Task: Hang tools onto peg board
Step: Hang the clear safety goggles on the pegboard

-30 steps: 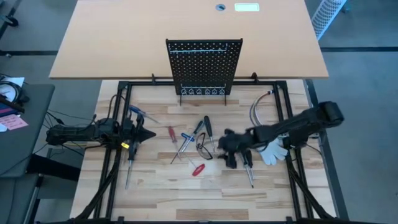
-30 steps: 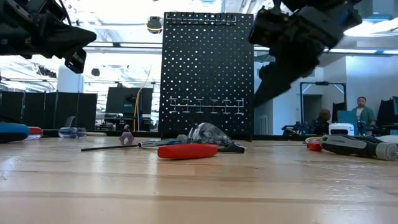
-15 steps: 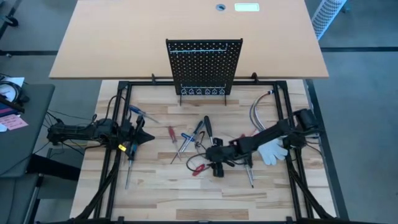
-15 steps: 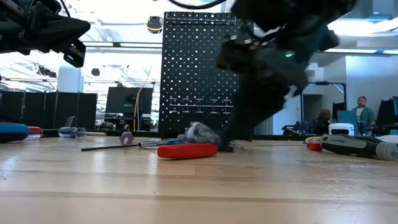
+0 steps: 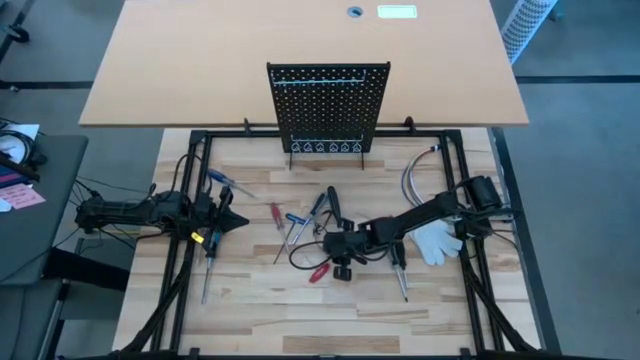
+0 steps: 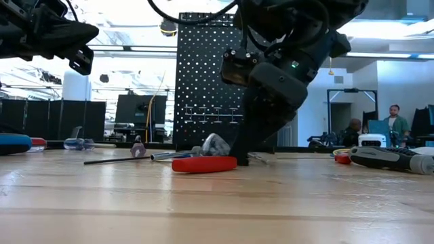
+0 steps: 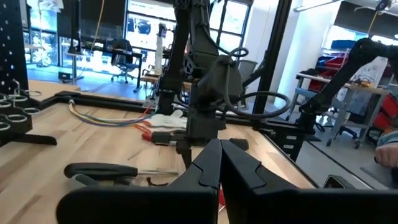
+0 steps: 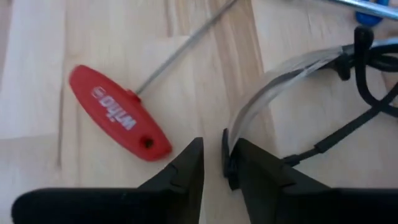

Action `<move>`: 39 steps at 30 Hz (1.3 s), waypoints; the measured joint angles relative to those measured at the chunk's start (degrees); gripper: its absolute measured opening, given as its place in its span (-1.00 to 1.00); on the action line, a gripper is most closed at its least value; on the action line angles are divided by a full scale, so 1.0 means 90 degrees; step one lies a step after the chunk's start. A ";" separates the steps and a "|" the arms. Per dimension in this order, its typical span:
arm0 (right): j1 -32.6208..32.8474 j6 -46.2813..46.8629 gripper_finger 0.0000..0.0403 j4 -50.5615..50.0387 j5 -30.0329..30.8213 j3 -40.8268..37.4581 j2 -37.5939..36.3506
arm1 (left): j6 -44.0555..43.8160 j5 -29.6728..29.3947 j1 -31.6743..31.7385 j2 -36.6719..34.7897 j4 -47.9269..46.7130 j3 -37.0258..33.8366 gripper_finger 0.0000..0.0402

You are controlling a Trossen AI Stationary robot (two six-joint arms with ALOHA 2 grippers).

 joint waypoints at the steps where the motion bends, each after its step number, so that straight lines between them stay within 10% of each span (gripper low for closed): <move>1: 0.0002 0.0000 -0.51 0.0051 0.0000 0.0000 0.0028 | -0.0031 0.0000 0.0000 0.0000 0.0000 0.0001 -1.00; 14: 0.0236 -0.0096 -0.93 0.0096 0.0544 0.0030 0.0319 | -0.0117 -0.0005 0.0000 -0.0002 0.0012 0.0000 -1.00; 28: 0.1204 -0.1607 -0.95 -0.0728 0.2656 0.0014 -0.1518 | -0.0068 -0.0029 0.0000 -0.0002 0.0111 0.0000 -1.00; 39: 0.0668 -0.4190 -0.95 -0.1382 0.5637 0.0912 -0.2430 | -0.0017 -0.0029 0.0000 -0.0002 0.0158 0.0000 -1.00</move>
